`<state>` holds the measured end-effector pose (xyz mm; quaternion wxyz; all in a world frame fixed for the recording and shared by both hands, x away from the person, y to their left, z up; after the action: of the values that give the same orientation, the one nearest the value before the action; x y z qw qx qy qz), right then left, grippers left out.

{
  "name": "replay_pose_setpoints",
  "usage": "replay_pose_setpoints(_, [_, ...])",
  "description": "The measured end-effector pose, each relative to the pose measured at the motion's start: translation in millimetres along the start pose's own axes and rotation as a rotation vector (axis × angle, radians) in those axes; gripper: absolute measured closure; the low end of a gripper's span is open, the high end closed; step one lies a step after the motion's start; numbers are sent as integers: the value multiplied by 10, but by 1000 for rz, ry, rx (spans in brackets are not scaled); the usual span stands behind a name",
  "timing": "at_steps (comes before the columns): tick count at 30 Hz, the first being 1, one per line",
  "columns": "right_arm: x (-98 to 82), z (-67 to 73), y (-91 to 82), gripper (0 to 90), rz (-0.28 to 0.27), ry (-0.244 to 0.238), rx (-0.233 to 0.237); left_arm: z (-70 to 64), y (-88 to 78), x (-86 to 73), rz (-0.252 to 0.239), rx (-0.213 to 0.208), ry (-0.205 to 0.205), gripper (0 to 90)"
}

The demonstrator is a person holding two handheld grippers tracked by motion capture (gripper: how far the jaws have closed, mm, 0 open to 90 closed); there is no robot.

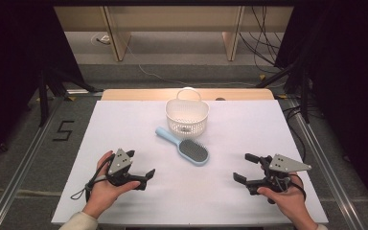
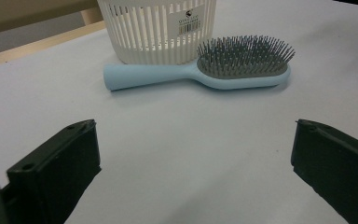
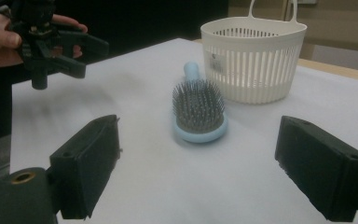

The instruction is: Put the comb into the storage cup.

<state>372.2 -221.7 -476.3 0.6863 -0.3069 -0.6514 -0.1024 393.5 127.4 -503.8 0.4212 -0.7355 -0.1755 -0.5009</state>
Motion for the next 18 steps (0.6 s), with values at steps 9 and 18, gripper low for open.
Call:
replay_pose_setpoints(9, [5, -2, 3, 147, -7, 11, -2, 4, 2, 20, -7, 10, -7, 43])
replay_pose_setpoints(18, [-15, -40, 32, 149, -2, 29, -10, -21, 214, 98, 59, -9, -74, 770])
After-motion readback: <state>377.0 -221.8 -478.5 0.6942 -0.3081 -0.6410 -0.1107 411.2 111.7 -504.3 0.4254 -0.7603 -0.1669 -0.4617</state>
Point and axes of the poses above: each handheld gripper's, and its own axes: y roughly forward along the jaws, x roughly out of its top, z roughly to its left, the point moved 8 cm from there along y, roughly forward along the jaws, and after that the axes turned 9 degrees about -y, right-handed, at the moved point
